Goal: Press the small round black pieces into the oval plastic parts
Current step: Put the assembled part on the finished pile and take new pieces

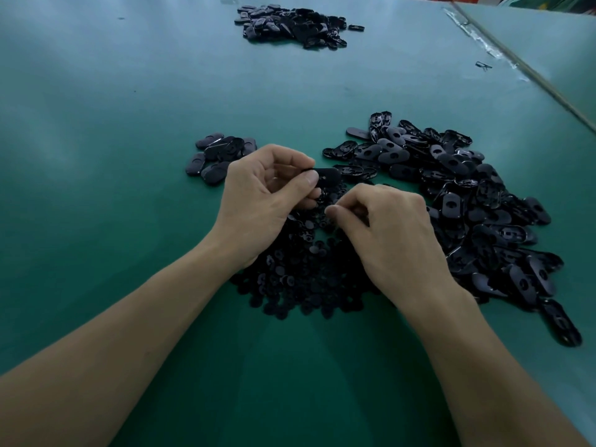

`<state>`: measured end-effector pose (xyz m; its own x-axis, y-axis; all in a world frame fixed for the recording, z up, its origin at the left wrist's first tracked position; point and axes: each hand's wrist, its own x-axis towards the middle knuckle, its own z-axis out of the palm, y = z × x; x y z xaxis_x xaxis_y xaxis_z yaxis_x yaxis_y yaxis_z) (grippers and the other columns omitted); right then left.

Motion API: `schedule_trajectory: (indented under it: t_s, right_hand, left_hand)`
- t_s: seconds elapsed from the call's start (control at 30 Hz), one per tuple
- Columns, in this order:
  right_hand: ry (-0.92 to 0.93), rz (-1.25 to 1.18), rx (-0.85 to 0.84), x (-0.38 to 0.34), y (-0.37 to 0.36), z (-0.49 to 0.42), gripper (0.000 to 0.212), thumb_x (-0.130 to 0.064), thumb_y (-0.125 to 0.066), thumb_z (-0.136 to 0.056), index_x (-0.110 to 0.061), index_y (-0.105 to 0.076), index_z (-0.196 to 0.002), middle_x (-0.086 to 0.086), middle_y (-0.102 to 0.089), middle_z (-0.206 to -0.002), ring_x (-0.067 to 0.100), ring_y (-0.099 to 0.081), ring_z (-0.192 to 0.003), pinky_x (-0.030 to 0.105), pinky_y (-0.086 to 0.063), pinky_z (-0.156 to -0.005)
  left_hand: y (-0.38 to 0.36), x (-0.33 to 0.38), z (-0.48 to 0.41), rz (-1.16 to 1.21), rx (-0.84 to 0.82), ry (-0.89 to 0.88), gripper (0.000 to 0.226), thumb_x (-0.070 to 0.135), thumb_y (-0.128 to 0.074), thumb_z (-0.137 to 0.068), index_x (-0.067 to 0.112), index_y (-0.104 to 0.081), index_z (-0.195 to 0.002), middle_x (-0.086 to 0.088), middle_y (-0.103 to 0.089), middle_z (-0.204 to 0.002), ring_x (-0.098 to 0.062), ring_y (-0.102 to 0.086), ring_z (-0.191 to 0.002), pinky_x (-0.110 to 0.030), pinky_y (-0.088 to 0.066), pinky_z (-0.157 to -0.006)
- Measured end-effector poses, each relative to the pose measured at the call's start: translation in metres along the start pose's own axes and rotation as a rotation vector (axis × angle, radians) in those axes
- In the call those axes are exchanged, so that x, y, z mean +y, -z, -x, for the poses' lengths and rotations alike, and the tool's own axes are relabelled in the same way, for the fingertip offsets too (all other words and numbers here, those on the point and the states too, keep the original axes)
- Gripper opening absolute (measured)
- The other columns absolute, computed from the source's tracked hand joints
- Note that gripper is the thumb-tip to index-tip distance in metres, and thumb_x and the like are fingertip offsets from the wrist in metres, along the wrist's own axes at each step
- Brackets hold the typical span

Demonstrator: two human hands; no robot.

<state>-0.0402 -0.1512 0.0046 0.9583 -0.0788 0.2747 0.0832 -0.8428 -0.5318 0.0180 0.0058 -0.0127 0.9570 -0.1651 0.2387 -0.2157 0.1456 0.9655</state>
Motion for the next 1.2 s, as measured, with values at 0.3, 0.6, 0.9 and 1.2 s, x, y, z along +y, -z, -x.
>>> schedule_trajectory:
  t_s: [0.3, 0.6, 0.9, 1.2]
  right_hand:
    - [0.071, -0.149, 0.113, -0.0042, -0.0017, -0.0014, 0.013, -0.018, -0.064, -0.098, -0.016, -0.071, -0.109, -0.014, -0.065, -0.083, 0.003, -0.058, -0.073, 0.012, -0.046, -0.071]
    - [0.097, -0.22, 0.113, -0.0045, -0.002, -0.0013, 0.005, -0.012, -0.067, -0.094, -0.014, -0.07, -0.097, -0.009, -0.069, -0.076, 0.009, -0.062, -0.074, 0.018, -0.047, -0.068]
    - [0.151, -0.233, 0.176, -0.007, -0.0006, -0.0023, 0.016, -0.009, -0.065, -0.094, -0.015, -0.075, -0.106, -0.01, -0.072, -0.091, 0.002, -0.064, -0.085, 0.009, -0.047, -0.079]
    - [0.054, -0.302, 0.16, -0.007, -0.0002, -0.0027, 0.009, -0.014, -0.072, -0.09, -0.022, -0.068, -0.09, -0.018, -0.067, -0.078, 0.0, -0.064, -0.077, 0.008, -0.046, -0.067]
  left_hand:
    - [0.0004, -0.0002, 0.0002, -0.03, 0.014, 0.004, 0.013, -0.004, -0.07, -0.09, 0.009, -0.068, -0.091, -0.002, -0.073, -0.076, -0.02, -0.074, -0.073, -0.029, -0.061, -0.069]
    - [0.0014, -0.0021, -0.0008, -0.045, 0.016, -0.005, 0.015, -0.003, -0.071, -0.09, 0.012, -0.068, -0.09, -0.001, -0.073, -0.075, -0.021, -0.074, -0.073, -0.027, -0.06, -0.068]
    - [0.002, -0.003, -0.0003, -0.118, -0.056, -0.028, 0.018, -0.001, -0.073, -0.088, 0.017, -0.069, -0.09, -0.004, -0.076, -0.08, -0.019, -0.075, -0.074, -0.028, -0.061, -0.07]
    - [-0.0023, 0.0023, 0.0031, -0.224, -0.099, -0.084, 0.02, -0.004, -0.076, -0.085, 0.014, -0.07, -0.089, -0.006, -0.075, -0.084, -0.016, -0.072, -0.076, -0.04, -0.062, -0.079]
